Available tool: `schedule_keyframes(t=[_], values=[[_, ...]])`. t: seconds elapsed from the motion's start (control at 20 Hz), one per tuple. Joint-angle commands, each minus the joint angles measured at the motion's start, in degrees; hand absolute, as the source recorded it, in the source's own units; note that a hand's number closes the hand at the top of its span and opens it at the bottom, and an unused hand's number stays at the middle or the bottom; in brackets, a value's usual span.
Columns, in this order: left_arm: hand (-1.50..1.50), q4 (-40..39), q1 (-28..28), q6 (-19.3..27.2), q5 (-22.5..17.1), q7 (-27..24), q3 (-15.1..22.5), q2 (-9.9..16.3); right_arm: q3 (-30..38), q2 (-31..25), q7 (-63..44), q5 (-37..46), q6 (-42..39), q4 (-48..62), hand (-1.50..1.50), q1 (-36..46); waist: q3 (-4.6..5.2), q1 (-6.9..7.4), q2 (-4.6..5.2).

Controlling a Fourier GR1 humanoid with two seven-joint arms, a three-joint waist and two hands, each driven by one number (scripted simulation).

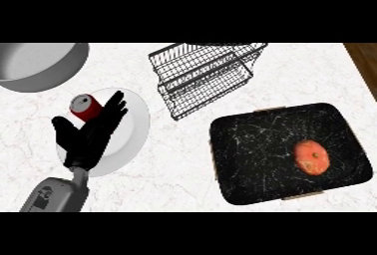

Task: Pick the squash from the tray and place it in the tiered basket

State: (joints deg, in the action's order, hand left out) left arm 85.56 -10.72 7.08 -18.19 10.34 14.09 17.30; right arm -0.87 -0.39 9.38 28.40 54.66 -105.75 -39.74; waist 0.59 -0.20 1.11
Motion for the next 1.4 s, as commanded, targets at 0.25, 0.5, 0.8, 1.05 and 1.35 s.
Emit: schedule_keyframes(t=[0.25,0.5,0.8,1.05,1.35], values=[[0.0,0.2,-1.5,-1.0,0.5,0.4,0.9,-0.2,-5.7,0.4,-22.7,16.2,-2.0,-8.5,-1.5,-9.4,0.12,2.76,1.27],[0.0,0.0,-2.6,-0.9,0.3,0.7,1.2,-1.5,-7.8,0.4,-35.7,25.1,-6.7,-11.8,-1.5,-7.1,0.08,3.53,1.37],[0.0,0.2,-3.3,-0.5,1.0,1.6,1.5,-1.5,-5.9,0.4,-53.8,36.9,-17.2,-12.6,-1.5,-1.9,-0.1,4.19,1.14],[0.0,-1.5,-1.3,-1.9,0.4,-0.5,1.3,-1.9,-10.8,0.4,-69.8,47.6,-27.4,-14.4,-1.5,6.8,-0.12,3.59,0.47],[0.0,-2.0,-0.8,-1.7,0.8,-0.1,0.3,-1.8,-15.8,0.4,-87.6,56.3,-40.8,-8.6,-1.5,25.2,-0.41,2.33,-0.51]])
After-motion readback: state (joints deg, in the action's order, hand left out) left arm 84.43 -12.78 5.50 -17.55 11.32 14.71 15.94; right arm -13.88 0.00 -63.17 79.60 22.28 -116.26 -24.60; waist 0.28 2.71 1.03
